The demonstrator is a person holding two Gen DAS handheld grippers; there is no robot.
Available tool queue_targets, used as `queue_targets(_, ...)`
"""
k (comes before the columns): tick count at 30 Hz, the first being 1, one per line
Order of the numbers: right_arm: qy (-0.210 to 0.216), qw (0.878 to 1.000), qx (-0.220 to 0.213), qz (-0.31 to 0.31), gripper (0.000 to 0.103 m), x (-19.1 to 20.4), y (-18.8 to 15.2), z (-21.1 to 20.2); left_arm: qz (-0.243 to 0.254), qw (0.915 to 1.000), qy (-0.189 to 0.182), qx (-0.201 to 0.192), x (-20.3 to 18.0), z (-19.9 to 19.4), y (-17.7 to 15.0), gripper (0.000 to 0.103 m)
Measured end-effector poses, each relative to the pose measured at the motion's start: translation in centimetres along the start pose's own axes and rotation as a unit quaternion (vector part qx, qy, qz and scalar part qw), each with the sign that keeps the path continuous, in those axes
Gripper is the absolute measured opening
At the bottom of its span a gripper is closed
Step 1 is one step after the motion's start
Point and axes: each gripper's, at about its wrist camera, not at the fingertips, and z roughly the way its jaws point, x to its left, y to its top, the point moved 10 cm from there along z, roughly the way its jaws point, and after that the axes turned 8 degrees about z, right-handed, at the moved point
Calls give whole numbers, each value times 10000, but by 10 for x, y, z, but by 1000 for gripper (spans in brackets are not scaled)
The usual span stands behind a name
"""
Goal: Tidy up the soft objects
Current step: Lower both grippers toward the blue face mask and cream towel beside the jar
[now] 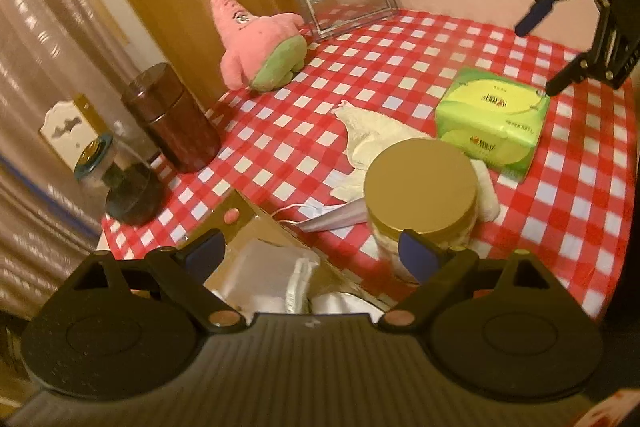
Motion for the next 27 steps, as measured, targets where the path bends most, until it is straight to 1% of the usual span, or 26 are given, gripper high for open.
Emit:
queue_targets(7,168,9972,71,-729,76,2,10,22,711,9973,-161,-24,7,20,0,93)
queue_targets(11,301,9937,150,-1065,76,2,15,35,1180,9924,-275,-235,10,32,4,93)
queue_targets(13,344,9921,202,-1193,76,1,17,42,1459,9879,-352,-403,8,38,8,93)
queue_targets(16,413,9890,271,-1393,76,0,20,52,1849,9809,-400,-449,6,50,12,93)
queue_targets(18,440,9872,307,-1501,76,0,21,58,2163,9746,-409,-407,5,59,13,93)
queue_targets(19,446,9865,329,-1543,76,0,22,61,2239,9733,-289,-411,7,63,14,93)
queue_targets(20,452,9855,355,-1595,76,0,23,64,2390,9700,-275,-358,7,68,13,93)
queue_targets(24,553,9828,426,-1709,76,0,26,74,2879,9565,-405,-222,4,85,9,92)
queue_targets(27,600,9809,491,-1784,76,-1,28,83,2996,9527,-492,-159,2,96,11,92)
